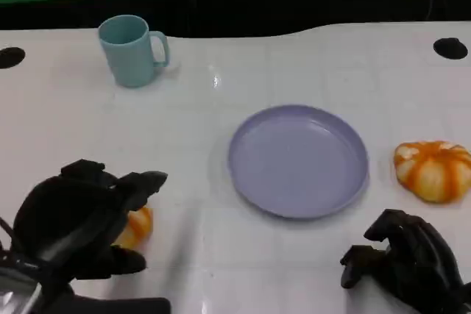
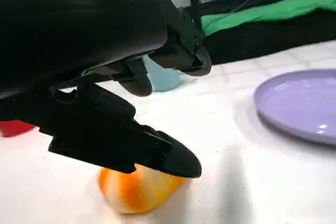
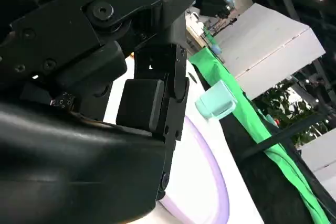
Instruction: Grasp the bread from the table and place it into the plate.
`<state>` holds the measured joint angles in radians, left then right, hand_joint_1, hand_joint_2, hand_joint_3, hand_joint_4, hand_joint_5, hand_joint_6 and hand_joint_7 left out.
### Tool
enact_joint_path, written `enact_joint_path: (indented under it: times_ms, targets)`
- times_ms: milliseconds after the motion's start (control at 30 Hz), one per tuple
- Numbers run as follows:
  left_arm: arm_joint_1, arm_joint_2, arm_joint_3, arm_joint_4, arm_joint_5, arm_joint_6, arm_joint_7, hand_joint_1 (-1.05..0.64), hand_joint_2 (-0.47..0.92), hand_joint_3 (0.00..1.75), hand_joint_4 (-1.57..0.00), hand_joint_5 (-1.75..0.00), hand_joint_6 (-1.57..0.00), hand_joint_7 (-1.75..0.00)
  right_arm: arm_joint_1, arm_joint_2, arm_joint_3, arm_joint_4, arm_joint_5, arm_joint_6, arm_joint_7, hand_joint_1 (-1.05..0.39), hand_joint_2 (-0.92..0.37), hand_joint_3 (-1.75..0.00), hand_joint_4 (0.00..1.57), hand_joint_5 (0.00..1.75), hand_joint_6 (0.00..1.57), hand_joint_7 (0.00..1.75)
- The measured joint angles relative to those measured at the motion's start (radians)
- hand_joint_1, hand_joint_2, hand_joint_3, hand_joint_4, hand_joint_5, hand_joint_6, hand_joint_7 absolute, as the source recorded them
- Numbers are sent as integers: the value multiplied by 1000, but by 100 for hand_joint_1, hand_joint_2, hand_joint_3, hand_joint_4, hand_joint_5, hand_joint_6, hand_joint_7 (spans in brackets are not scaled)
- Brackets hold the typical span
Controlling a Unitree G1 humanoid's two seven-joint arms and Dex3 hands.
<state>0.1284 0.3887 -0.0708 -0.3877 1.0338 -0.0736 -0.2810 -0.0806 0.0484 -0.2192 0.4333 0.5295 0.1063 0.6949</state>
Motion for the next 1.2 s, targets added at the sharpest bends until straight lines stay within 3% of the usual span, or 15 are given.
enact_joint_path:
  times_ms: [333,867,1000,1133,1200]
  targets:
    - [-37,4,-103,-32,230,136,-151,-64,79,0,-41,-16,-30,0,0,0,-12,0,4,4,3,-100,-71,0,157,67,157,31]
    - [-188,-2,-213,272,271,228,-52,-51,79,0,-48,-13,-33,0,2,1,-16,-9,4,14,4,-102,-71,0,157,69,157,33]
    - [-229,-2,-240,356,267,244,-29,-55,78,0,-49,-13,-34,-1,3,2,-17,-14,4,21,1,-104,-71,0,157,69,157,34]
    - [-263,-2,-262,431,249,250,2,-57,78,0,-56,-19,-38,-1,4,2,-17,-14,4,21,-1,-102,-72,-1,157,68,157,32]
    - [-279,-2,-278,468,247,255,22,-56,79,0,-46,-42,-38,0,4,2,-17,-14,4,21,0,-102,-72,-1,157,69,157,32]
